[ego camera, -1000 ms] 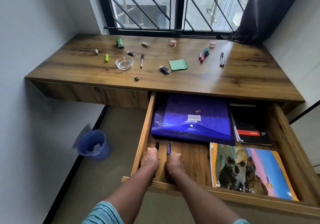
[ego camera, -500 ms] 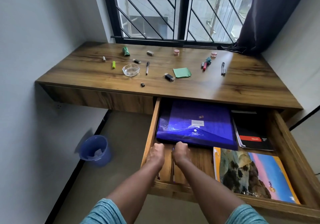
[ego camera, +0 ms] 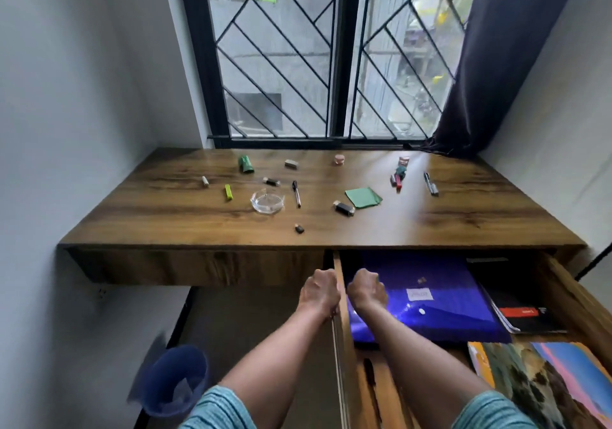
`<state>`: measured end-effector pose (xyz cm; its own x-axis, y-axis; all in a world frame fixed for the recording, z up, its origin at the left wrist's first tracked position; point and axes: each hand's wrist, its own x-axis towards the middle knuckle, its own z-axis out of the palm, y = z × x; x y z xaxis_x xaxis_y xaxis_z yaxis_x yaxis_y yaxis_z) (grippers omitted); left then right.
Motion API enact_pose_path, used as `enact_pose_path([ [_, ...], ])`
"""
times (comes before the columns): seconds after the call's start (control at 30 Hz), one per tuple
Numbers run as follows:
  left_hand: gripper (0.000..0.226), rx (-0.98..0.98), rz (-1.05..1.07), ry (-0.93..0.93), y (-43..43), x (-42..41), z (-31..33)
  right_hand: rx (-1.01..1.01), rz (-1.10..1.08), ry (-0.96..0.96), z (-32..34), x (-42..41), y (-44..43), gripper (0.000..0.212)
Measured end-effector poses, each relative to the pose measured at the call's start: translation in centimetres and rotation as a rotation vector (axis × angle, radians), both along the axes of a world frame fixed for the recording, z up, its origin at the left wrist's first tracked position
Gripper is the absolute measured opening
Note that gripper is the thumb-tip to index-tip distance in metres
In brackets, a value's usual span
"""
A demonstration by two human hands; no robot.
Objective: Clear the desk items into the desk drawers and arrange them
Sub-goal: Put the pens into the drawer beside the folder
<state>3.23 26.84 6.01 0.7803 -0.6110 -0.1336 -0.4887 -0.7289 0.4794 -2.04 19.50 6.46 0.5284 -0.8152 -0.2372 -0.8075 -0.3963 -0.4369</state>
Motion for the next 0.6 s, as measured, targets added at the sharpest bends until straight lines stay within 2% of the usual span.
enact_pose_path([
  [0.13, 0.029, -0.042, 0.048, -0.013, 1.4, 7.5, 2.0, -0.017, -0.061, -0.067, 1.8, 5.3, 1.5, 0.028],
  [0.33, 0.032, -0.007, 0.127, 0.042, 0.5, 15.7, 3.5, -0.033, -0.149, -0.084, 2.4, 9.9, 1.3, 0.030],
  [0.6, 0.031, -0.019, 0.150, 0.061, -5.6, 24.5, 5.1, -0.048, -0.333, -0.151, 2.0, 14.9, -8.4, 0.024],
])
